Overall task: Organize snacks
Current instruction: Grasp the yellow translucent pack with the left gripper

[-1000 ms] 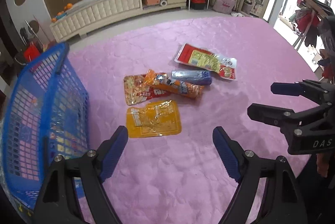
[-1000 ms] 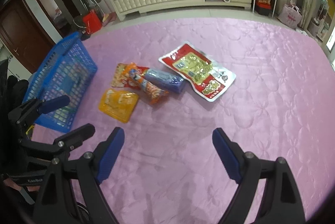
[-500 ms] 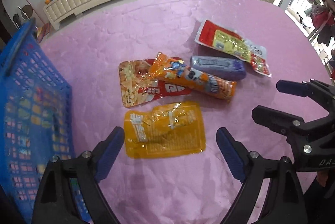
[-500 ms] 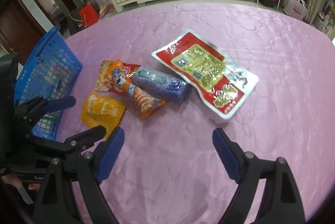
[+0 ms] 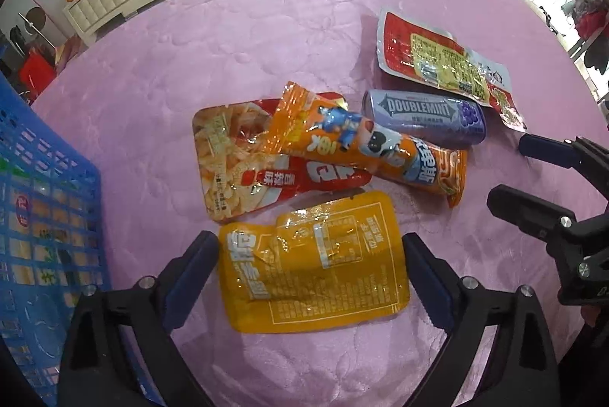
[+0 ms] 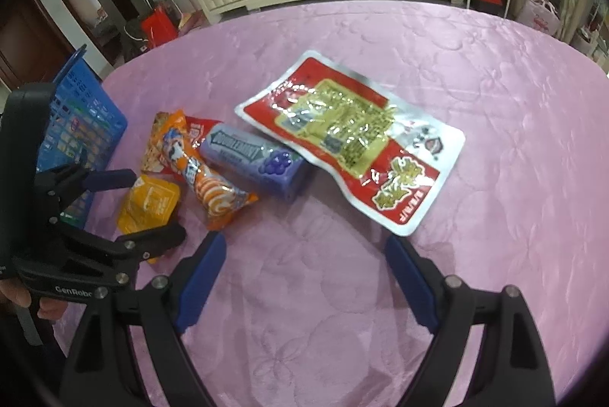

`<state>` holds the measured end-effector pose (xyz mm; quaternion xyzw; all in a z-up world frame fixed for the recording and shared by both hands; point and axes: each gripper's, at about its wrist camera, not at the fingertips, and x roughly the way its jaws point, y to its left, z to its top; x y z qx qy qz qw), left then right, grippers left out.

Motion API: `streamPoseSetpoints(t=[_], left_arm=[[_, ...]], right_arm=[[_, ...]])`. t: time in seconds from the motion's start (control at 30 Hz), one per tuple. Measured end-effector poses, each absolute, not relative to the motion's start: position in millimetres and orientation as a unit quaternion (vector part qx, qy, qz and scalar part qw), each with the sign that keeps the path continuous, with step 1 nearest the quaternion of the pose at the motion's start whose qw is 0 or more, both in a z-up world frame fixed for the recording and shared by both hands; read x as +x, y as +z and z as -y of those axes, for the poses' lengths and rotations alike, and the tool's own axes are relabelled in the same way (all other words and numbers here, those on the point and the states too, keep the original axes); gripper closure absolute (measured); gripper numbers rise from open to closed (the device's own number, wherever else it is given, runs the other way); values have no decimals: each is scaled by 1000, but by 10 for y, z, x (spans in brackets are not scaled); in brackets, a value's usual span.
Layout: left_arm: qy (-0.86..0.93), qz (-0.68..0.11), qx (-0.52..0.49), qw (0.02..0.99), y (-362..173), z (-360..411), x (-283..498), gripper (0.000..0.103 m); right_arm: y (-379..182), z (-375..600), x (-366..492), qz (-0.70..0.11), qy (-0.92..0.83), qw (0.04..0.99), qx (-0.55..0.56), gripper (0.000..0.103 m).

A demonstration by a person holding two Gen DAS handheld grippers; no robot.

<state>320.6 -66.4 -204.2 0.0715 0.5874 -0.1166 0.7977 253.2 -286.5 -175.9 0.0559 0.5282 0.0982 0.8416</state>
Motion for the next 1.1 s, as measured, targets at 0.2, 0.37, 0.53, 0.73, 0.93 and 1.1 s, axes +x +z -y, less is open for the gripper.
streamPoseSetpoints(t=[0.2, 0.37, 0.53, 0.73, 0.93, 1.1], left_arm=[[-107, -588, 69, 799, -2049, 664, 3197, 9], [-109, -579, 67, 805, -2007, 668, 3054, 35], [-99, -575, 61, 810, -1967, 670, 2963, 46], [-89, -578, 36, 810, -1926, 618, 2870, 76], [-97, -565, 50, 818, -1945, 629, 2752, 76], [-96, -556, 34, 825, -1947, 544, 2711, 78]], right_arm=[[-1737, 2891, 2515, -528, 98, 841, 59, 14], [-1737, 2916, 2538, -529, 99, 841, 61, 14], [-1741, 2867, 2531, -528, 103, 841, 53, 14], [-1744, 2767, 2542, -528, 110, 841, 49, 14], [-1743, 2708, 2546, -527, 117, 841, 47, 14], [-1704, 2692, 2552, -523, 134, 840, 56, 14]])
